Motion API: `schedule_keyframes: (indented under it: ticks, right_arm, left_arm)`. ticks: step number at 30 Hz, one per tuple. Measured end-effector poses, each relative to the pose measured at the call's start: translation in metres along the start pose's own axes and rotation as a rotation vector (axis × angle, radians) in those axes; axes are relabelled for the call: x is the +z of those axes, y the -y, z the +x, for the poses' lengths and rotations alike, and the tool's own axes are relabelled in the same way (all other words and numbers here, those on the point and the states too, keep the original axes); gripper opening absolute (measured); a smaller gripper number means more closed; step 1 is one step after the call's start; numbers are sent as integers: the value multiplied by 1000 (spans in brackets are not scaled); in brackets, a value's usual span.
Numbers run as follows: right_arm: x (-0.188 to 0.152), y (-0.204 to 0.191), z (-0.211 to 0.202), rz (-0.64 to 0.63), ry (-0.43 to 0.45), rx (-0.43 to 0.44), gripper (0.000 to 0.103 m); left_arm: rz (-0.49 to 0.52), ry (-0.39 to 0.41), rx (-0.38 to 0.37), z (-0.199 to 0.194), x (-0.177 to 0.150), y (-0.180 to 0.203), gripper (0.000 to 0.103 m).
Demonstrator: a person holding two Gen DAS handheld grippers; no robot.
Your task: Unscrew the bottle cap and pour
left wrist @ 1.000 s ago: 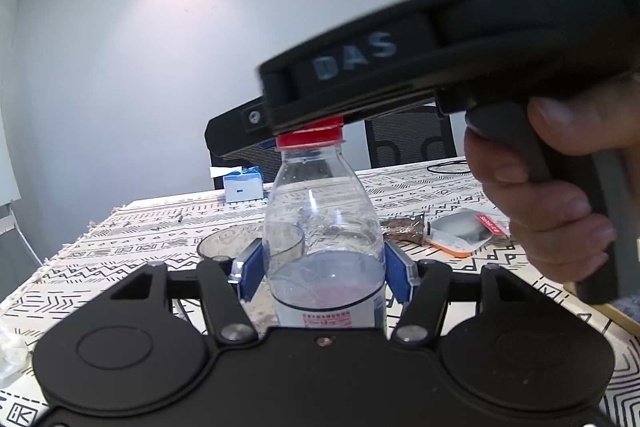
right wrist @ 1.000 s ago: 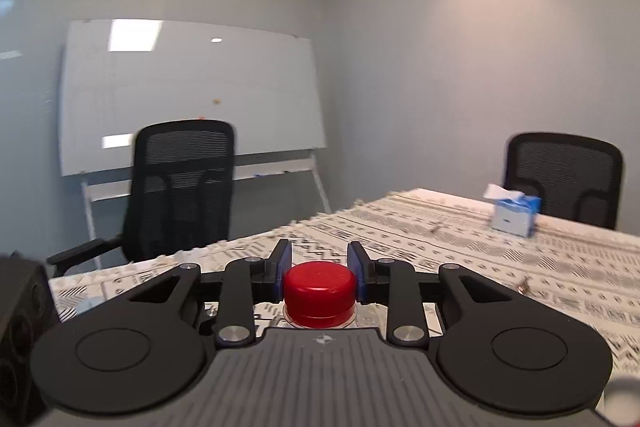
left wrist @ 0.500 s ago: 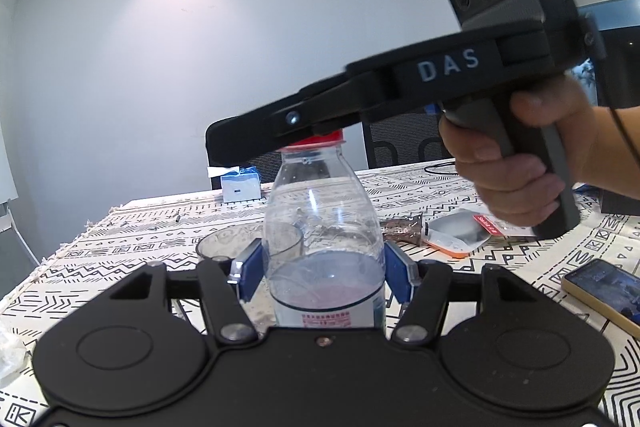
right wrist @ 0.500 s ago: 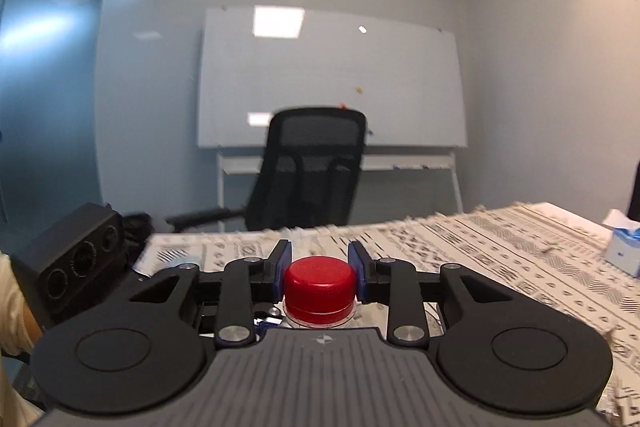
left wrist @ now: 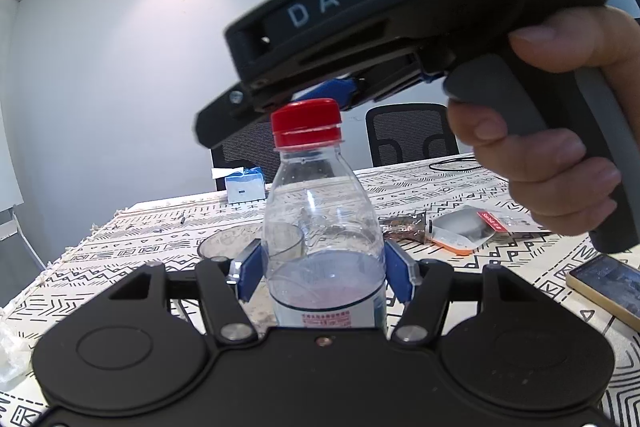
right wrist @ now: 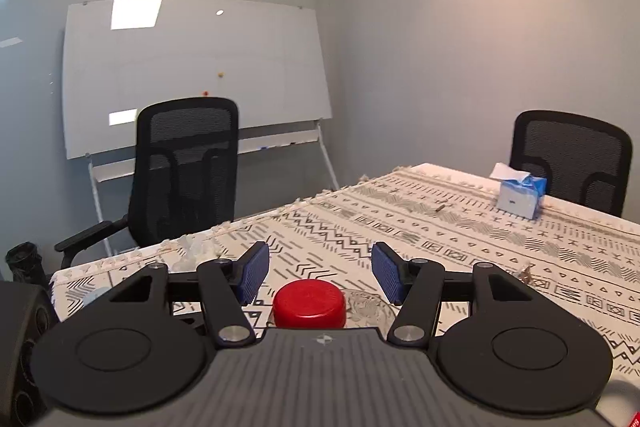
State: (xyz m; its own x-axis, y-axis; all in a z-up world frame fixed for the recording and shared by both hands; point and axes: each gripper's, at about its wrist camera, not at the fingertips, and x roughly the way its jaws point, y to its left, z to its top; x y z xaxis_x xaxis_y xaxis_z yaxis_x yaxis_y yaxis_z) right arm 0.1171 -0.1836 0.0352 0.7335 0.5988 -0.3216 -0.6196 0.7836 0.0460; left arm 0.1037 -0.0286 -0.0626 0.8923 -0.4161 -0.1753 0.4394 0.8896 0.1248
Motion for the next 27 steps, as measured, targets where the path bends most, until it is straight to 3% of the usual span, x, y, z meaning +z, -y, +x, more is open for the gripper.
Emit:
schedule_keyframes:
  ticks: [8, 19, 27]
  right_arm:
    - [-7, 14, 11, 143, -46, 36, 55]
    - [-4, 14, 3, 174, -9, 78, 58]
    - [-6, 8, -4, 155, 60, 35, 60]
  left_arm:
    - [-8, 0, 0, -5, 2, 3, 65]
    - [-4, -4, 22, 16, -2, 6, 66]
    - [5, -6, 40, 15, -1, 11, 66]
